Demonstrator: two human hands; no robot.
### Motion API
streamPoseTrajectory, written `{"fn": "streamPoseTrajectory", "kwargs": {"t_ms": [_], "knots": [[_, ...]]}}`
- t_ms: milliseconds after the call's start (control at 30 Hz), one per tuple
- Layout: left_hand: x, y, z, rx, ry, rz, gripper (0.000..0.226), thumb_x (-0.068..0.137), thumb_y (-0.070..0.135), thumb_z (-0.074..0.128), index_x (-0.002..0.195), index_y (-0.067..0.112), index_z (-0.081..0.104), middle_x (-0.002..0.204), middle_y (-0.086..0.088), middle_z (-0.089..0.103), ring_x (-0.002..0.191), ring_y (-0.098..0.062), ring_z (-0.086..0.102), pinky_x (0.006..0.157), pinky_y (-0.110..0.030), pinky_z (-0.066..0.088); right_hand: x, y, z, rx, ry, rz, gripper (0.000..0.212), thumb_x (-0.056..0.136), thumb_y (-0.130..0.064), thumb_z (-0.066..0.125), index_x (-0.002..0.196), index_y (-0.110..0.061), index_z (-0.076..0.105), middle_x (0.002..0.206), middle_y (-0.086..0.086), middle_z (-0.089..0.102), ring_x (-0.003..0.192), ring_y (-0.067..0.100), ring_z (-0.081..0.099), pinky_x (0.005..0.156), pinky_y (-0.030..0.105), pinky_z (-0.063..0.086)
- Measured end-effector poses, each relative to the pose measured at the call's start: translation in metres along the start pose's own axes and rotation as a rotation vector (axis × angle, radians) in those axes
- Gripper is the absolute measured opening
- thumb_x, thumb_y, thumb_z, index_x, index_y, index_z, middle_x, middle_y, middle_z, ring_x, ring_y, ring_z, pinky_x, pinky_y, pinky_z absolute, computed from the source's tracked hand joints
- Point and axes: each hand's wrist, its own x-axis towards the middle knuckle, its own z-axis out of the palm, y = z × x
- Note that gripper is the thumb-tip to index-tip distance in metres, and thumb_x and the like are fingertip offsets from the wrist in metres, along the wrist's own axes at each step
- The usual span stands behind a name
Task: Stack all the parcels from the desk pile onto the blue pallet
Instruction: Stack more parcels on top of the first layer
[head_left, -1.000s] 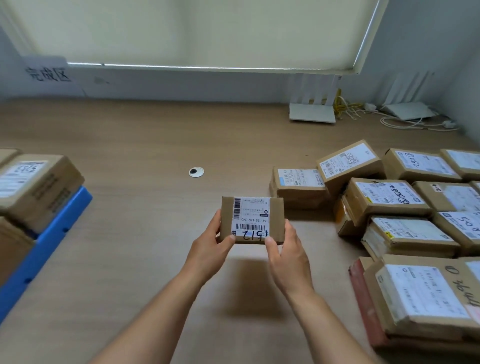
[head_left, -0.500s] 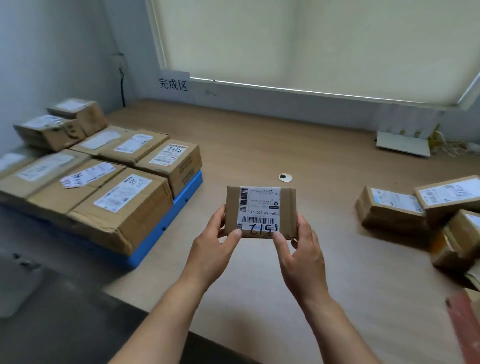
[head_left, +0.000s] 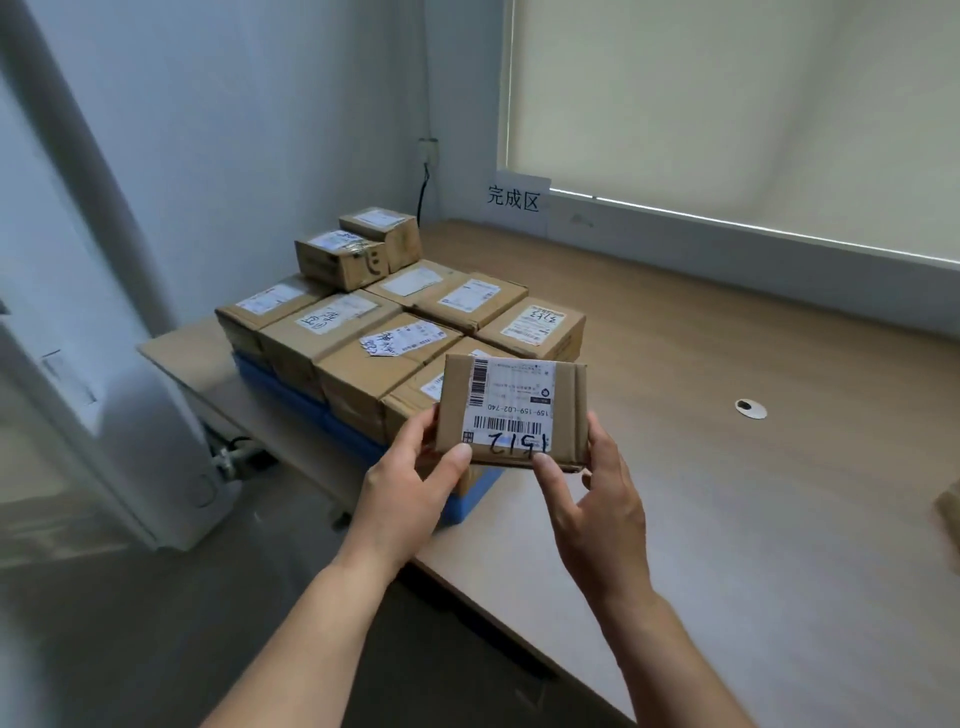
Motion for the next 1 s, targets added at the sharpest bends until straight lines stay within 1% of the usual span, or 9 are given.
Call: {"fn": "streamPoseTrajectory", "kwargs": {"t_ms": [67,200,333,433,567,667,767,867,1000], "knots": [[0.006,-0.013,-0.018,0.007,0.036,-0.007,0.043,0.091,0.035,0.056,0.132,0.042,0.043,0.121,0.018,0.058,0.116,-0.004,0.051,0.093,-0.023,0.040,0.001,-0.011,0.018,0.005,-0.034,-0.004,0.066,0.088,-0.045,0.057,0.145,-0.021,0.031,0.136,0.002,0.051,0.120,0.017,0.050,0.095,0.039,0.048],[0.018,-0.034,-0.042,-0.003,0.088,-0.033,0.043,0.091,0.037,0.054,0.133,0.039,0.044,0.121,0.017,0.058,0.114,-0.004,0.051,0.079,-0.009,0.036,0.010,-0.026,0.044,-0.017,-0.108,-0.030,0.067,0.089,-0.042,0.057,0.146,-0.024,0.028,0.139,0.000,0.048,0.122,0.014,0.048,0.098,0.037,0.047],[0.043,-0.046,-0.061,-0.023,0.136,-0.041,0.048,0.092,0.037,0.052,0.139,0.036,0.041,0.126,0.015,0.055,0.118,-0.006,0.045,0.090,-0.019,0.033,0.031,-0.038,0.072,-0.004,-0.131,-0.069,0.063,0.089,-0.040,0.056,0.145,-0.029,0.029,0.136,-0.002,0.051,0.121,0.012,0.048,0.096,0.034,0.048],[0.071,-0.058,-0.078,-0.018,0.178,-0.029,0.045,0.093,0.038,0.050,0.138,0.039,0.040,0.122,0.021,0.051,0.113,-0.001,0.040,0.091,-0.022,0.031,0.053,-0.048,0.101,0.005,-0.153,-0.093,0.060,0.090,-0.041,0.055,0.144,-0.030,0.031,0.135,-0.004,0.052,0.120,0.010,0.049,0.095,0.033,0.048],[0.113,-0.066,-0.109,-0.017,0.210,-0.042,0.043,0.094,0.041,0.047,0.136,0.044,0.039,0.123,0.022,0.050,0.115,-0.002,0.039,0.093,-0.028,0.032,0.090,-0.067,0.143,0.023,-0.166,-0.113,0.061,0.090,-0.043,0.055,0.145,-0.030,0.031,0.129,-0.005,0.055,0.106,0.004,0.050,0.089,0.029,0.046],[0.144,-0.069,-0.134,0.006,0.238,-0.066,0.041,0.095,0.039,0.045,0.135,0.044,0.039,0.118,0.024,0.048,0.113,-0.003,0.038,0.092,-0.029,0.030,0.114,-0.080,0.177,0.033,-0.210,-0.125,0.061,0.091,-0.045,0.052,0.146,-0.030,0.030,0.129,-0.006,0.055,0.108,0.006,0.053,0.088,0.027,0.046],[0.175,-0.075,-0.160,0.043,0.267,-0.099,0.042,0.095,0.040,0.044,0.136,0.046,0.037,0.126,0.019,0.050,0.123,-0.010,0.040,0.102,-0.037,0.030,0.139,-0.096,0.211,0.035,-0.251,-0.131,0.063,0.091,-0.046,0.051,0.147,-0.030,0.028,0.129,-0.007,0.054,0.112,0.007,0.052,0.090,0.026,0.043],[0.203,-0.084,-0.178,0.035,0.285,-0.127,0.046,0.094,0.040,0.047,0.137,0.047,0.034,0.129,0.020,0.048,0.125,-0.008,0.036,0.106,-0.037,0.026,0.160,-0.108,0.240,0.006,-0.282,-0.134,0.065,0.091,-0.046,0.051,0.148,-0.029,0.023,0.131,-0.006,0.053,0.115,0.008,0.050,0.093,0.026,0.041],[0.234,-0.107,-0.197,0.011,0.226,-0.116,0.055,0.090,0.039,0.056,0.139,0.046,0.033,0.123,0.025,0.049,0.118,-0.004,0.038,0.097,-0.030,0.028,0.177,-0.113,0.272,-0.013,-0.318,-0.115,0.068,0.092,-0.038,0.053,0.149,-0.029,0.018,0.132,-0.004,0.050,0.118,0.009,0.049,0.095,0.029,0.043]]}}
